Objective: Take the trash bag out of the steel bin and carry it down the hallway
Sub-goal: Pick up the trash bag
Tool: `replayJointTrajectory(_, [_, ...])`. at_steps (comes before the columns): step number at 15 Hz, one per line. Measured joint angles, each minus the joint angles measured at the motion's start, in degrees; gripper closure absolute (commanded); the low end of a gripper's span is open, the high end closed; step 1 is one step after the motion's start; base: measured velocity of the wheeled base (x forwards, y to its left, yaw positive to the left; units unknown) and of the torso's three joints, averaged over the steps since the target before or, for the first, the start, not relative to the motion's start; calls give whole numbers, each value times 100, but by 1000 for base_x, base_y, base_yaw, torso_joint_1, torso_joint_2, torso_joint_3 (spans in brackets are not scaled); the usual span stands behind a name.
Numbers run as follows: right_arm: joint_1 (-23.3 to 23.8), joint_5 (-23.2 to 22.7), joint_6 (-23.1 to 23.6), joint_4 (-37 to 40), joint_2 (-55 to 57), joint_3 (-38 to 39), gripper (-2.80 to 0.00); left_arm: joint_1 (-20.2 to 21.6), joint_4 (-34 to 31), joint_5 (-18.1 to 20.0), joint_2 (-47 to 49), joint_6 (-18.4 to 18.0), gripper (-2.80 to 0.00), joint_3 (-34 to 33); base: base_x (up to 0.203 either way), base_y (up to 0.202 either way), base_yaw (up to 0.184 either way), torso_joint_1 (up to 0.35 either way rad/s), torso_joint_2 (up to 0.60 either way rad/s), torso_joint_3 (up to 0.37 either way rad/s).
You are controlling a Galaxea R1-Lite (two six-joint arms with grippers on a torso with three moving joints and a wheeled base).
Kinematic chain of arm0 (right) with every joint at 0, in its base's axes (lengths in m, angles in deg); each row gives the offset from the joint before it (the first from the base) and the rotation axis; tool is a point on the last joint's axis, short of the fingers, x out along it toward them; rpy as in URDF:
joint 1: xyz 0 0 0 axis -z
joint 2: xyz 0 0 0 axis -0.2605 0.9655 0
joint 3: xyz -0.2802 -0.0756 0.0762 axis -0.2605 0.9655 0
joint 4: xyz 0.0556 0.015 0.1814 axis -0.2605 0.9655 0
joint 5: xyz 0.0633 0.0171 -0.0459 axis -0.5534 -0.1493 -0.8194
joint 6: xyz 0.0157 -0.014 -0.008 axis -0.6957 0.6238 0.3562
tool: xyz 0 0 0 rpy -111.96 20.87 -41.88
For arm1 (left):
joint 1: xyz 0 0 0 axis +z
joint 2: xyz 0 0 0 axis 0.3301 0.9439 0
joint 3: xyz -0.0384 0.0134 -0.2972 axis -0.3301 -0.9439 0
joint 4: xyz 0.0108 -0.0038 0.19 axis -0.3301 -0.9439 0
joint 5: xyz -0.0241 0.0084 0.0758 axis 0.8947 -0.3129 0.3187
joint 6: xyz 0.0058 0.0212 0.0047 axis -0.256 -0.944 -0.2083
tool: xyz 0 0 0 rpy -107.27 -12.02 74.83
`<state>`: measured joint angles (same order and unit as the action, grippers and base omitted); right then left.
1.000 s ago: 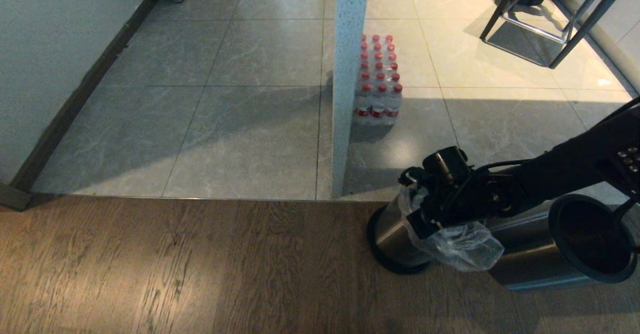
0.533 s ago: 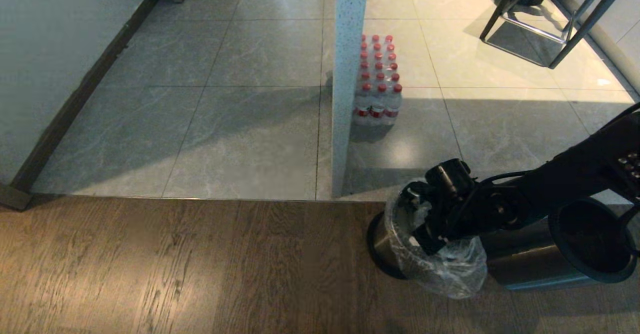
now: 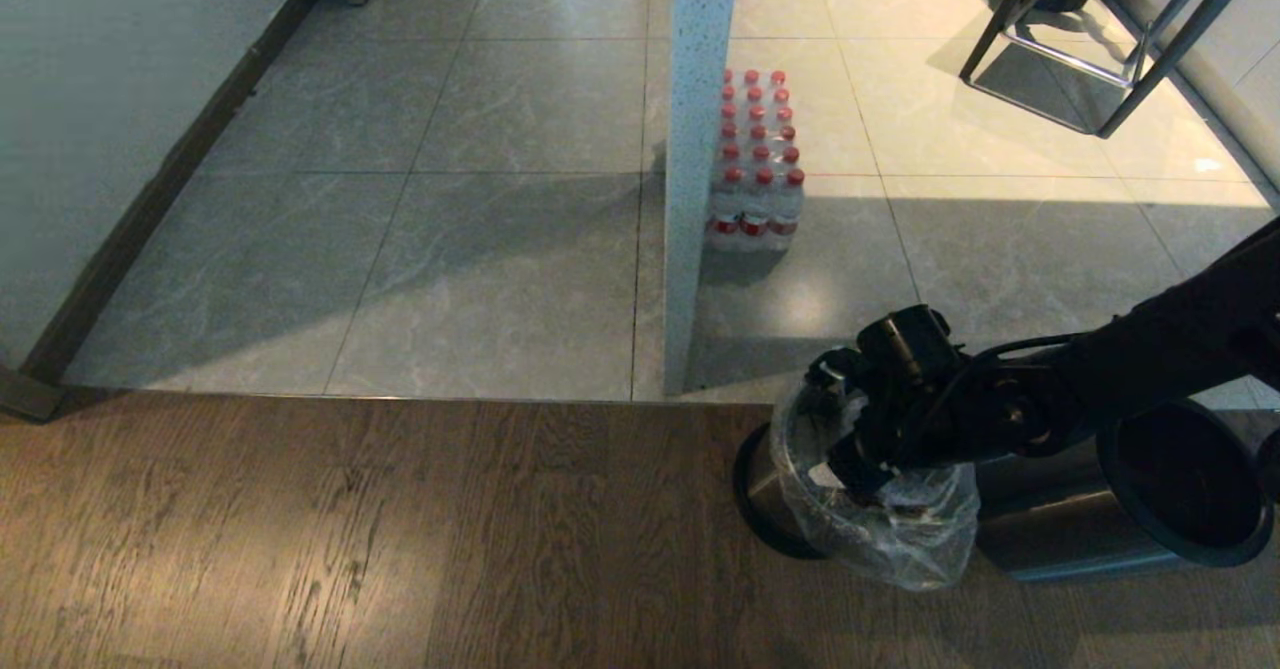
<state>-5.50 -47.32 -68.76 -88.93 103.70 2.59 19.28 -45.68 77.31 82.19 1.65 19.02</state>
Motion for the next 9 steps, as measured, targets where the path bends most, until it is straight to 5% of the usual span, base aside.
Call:
replayJointTrajectory(4, [29, 133, -107, 179, -66, 63, -280, 0, 0, 0, 1, 0, 0, 0, 0, 0, 0, 0, 0, 0])
replayJointTrajectory(5, [34, 133, -246, 184, -68, 78, 0, 0, 0, 0, 1, 0, 0, 0, 0, 0, 0, 0, 0, 0])
replayJointTrajectory(9, [27, 156, -627, 176, -221, 164, 0, 0, 2, 0, -1, 0, 0, 0, 0, 0, 0, 0, 0, 0])
